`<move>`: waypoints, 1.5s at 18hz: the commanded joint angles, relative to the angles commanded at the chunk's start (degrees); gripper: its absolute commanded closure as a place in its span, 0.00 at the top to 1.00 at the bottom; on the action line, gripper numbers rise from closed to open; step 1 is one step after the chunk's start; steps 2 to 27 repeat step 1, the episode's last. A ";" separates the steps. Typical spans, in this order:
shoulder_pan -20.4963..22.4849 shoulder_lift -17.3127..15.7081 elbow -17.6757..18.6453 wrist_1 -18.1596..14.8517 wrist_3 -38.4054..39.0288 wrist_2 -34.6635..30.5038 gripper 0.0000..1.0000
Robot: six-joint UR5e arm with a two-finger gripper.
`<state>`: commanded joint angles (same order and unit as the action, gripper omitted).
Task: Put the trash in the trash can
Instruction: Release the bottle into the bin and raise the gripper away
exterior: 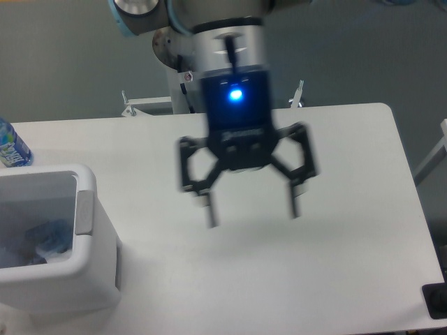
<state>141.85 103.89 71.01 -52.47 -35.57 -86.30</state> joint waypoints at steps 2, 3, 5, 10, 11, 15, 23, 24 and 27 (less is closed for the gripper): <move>0.70 -0.35 0.53 -0.18 -2.03 -0.53 1.00; 0.70 -0.35 0.53 -0.18 -2.03 -0.53 1.00; 0.70 -0.35 0.53 -0.18 -2.03 -0.53 1.00; 0.70 -0.35 0.53 -0.18 -2.03 -0.53 1.00; 0.70 -0.35 0.53 -0.18 -2.03 -0.53 1.00; 0.70 -0.35 0.53 -0.18 -2.03 -0.53 1.00; 0.70 -0.35 0.53 -0.18 -2.03 -0.53 1.00; 0.70 -0.35 0.53 -0.18 -2.03 -0.53 1.00; 0.70 -0.35 0.53 -0.18 -2.03 -0.53 1.00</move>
